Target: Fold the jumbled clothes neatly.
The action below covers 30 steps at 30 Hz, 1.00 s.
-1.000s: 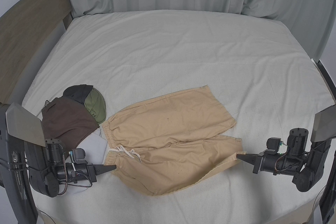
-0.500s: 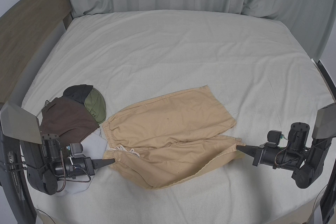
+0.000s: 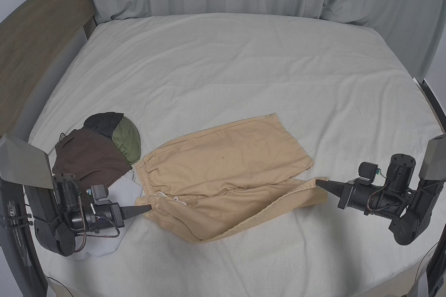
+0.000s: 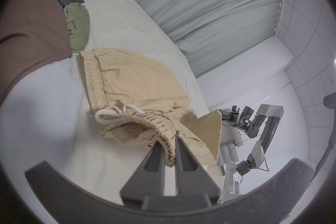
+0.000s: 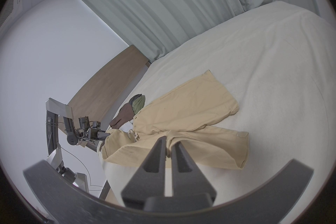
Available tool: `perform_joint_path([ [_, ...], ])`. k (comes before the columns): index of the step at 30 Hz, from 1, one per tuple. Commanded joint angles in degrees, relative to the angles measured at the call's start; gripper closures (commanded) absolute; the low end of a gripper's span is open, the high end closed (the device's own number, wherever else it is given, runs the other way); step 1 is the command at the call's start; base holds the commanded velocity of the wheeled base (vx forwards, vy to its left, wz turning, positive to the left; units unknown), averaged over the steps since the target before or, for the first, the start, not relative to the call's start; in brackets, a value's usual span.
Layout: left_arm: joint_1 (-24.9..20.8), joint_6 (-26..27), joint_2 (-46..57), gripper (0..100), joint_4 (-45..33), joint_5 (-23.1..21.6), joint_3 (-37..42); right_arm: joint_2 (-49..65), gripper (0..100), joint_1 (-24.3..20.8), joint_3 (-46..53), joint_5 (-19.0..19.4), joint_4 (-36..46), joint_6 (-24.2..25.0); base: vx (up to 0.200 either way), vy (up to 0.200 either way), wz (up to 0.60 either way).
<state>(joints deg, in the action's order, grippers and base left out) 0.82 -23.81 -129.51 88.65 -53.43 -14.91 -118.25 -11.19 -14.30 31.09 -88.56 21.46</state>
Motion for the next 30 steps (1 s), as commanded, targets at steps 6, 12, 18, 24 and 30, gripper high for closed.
perform_joint_path([
  [6,0.2,-1.0,1.1,100,0.1,0.1,-0.4,0.8,100,-0.2,-0.6,-0.1,0.0,0.0,0.000,0.000,0.00],
  [12,0.5,-1.2,1.3,100,0.0,0.1,-0.6,1.4,100,-0.4,-0.9,-0.1,0.0,0.0,0.000,0.000,0.00],
  [18,0.6,-1.2,1.3,100,0.0,0.1,-0.6,2.3,100,-0.6,-1.9,-0.9,0.1,0.1,0.000,0.000,0.00],
  [24,0.9,-1.2,1.3,100,0.0,0.1,-0.6,2.1,100,-1.5,-3.0,-0.9,0.1,0.1,0.000,0.000,0.00],
  [30,1.3,-1.3,2.4,100,0.0,0.2,-0.6,1.8,100,-1.7,-4.8,-0.9,0.1,0.1,0.000,0.000,0.00],
])
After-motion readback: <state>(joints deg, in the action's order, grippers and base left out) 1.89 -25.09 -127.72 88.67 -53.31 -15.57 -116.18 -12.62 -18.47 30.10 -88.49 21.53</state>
